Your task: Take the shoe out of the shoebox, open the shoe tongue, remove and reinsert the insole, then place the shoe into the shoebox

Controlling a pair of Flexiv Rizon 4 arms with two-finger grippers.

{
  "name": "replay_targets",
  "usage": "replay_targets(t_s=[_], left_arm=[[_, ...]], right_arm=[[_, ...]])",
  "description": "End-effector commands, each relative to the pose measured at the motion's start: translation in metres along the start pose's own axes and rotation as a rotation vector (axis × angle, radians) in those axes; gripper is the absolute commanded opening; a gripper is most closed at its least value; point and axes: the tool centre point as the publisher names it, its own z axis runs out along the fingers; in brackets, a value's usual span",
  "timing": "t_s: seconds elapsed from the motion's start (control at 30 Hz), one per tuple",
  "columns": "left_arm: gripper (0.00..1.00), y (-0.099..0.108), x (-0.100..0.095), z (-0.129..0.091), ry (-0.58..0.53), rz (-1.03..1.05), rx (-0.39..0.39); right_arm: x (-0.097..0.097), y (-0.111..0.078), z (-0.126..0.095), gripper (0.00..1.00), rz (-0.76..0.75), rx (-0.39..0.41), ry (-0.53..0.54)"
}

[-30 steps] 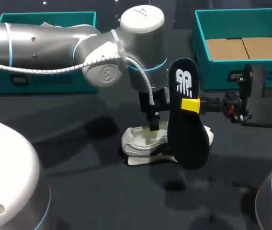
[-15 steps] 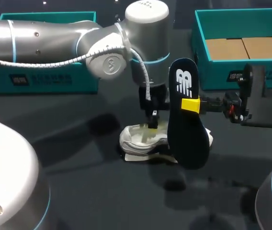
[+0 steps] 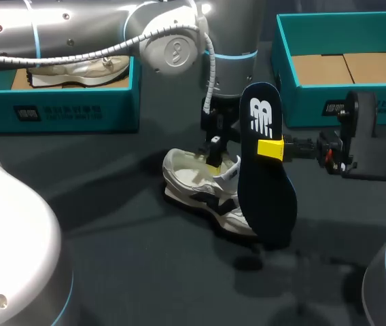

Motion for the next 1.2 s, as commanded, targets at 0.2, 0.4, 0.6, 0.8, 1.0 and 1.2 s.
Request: replay_targets(t_s=[0.2,0.4,0.6,0.8,1.0,1.2], left_arm=[[0.00,0.009,-0.009,-0.015,-0.016,0.273,-0.033],[0.00,0.012,-0.007,-0.024,-0.055,0.652,-0.203],[0.00,0.012,0.002,-0.024,-0.089,0.754,-0.298],[0.00,0.005,0.004,-0.024,-0.152,0.920,-0.330],[0.00,-0.003,0.006,-0.023,-0.170,1.089,-0.353],[0.00,-0.008,0.004,-0.019,-0.175,1.142,-0.351]], right_arm=[[0.002,-0.002,0.000,0.00,0.000,-0.002,-0.005],[0.002,-0.002,0.000,0.00,0.000,-0.002,-0.005],[0.002,-0.002,0.000,0.00,0.000,-0.002,-0.005],[0.002,-0.002,0.000,0.00,0.000,-0.002,-0.005],[0.002,-0.002,0.000,0.00,0.000,-0.002,-0.005],[0.002,-0.002,0.000,0.00,0.000,-0.002,-0.005]])
